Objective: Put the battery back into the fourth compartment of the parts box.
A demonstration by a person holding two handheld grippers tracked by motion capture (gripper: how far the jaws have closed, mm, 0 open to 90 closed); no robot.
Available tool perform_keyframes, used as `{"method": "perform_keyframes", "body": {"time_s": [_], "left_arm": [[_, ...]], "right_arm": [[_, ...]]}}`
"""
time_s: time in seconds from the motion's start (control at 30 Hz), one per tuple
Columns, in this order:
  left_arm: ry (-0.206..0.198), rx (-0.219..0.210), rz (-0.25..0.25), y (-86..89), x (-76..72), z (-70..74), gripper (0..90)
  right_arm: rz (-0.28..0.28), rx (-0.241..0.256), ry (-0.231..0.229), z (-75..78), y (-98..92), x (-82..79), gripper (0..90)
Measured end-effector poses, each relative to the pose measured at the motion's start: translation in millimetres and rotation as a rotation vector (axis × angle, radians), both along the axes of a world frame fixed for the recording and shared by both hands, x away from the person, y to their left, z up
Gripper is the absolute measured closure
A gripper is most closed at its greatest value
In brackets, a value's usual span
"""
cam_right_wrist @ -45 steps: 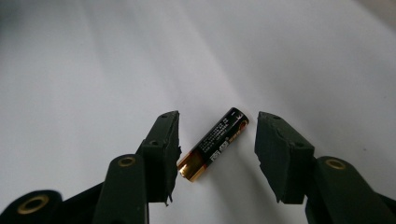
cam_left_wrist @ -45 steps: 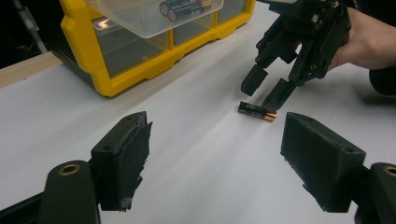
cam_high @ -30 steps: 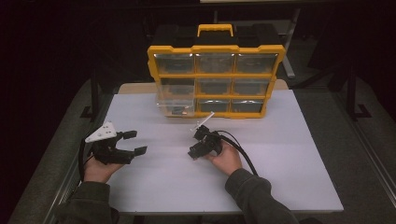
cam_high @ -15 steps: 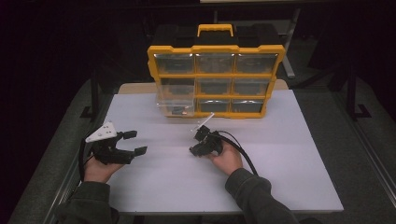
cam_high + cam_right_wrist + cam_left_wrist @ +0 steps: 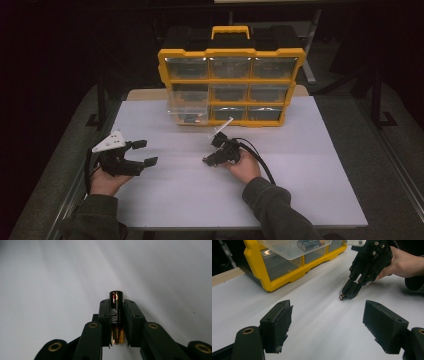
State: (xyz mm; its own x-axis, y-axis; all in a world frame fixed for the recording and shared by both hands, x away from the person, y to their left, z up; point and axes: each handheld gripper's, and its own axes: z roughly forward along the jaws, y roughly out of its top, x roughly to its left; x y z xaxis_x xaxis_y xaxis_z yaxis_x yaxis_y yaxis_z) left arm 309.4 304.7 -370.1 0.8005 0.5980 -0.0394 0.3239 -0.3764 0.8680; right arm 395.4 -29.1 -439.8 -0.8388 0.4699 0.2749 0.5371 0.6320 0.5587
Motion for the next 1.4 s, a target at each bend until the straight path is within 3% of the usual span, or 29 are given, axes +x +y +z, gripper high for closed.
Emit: {"method": "perform_keyframes", "body": {"time_s": [0.2, 0.47, 0.53, 0.83, 1.4], "left_arm": [[0.004, -0.001, 0.001, 0.2, 0.1, -0.1, 22.3], [0.002, -0.002, 0.001, 0.1, 0.0, 0.0, 22.3], [0.001, -0.003, 0.001, 0.0, -0.1, 0.0, 22.2], [0.0, -0.004, 0.002, 0.2, -0.1, 0.1, 22.2], [-0.001, -0.011, 0.003, -0.7, 0.4, -0.4, 22.2]], "right_arm": [[0.018, 0.022, 0.013, 1.9, -3.2, 1.1, 76.1], [0.042, 0.046, -0.015, 11.1, -10.5, 2.2, 76.1], [0.029, 0.042, -0.004, 14.4, -13.3, 1.2, 76.1], [0.044, 0.063, -0.029, 24.7, -20.9, 3.9, 76.1], [0.026, 0.085, -0.012, 37.7, -35.2, 6.1, 76.1]]}}
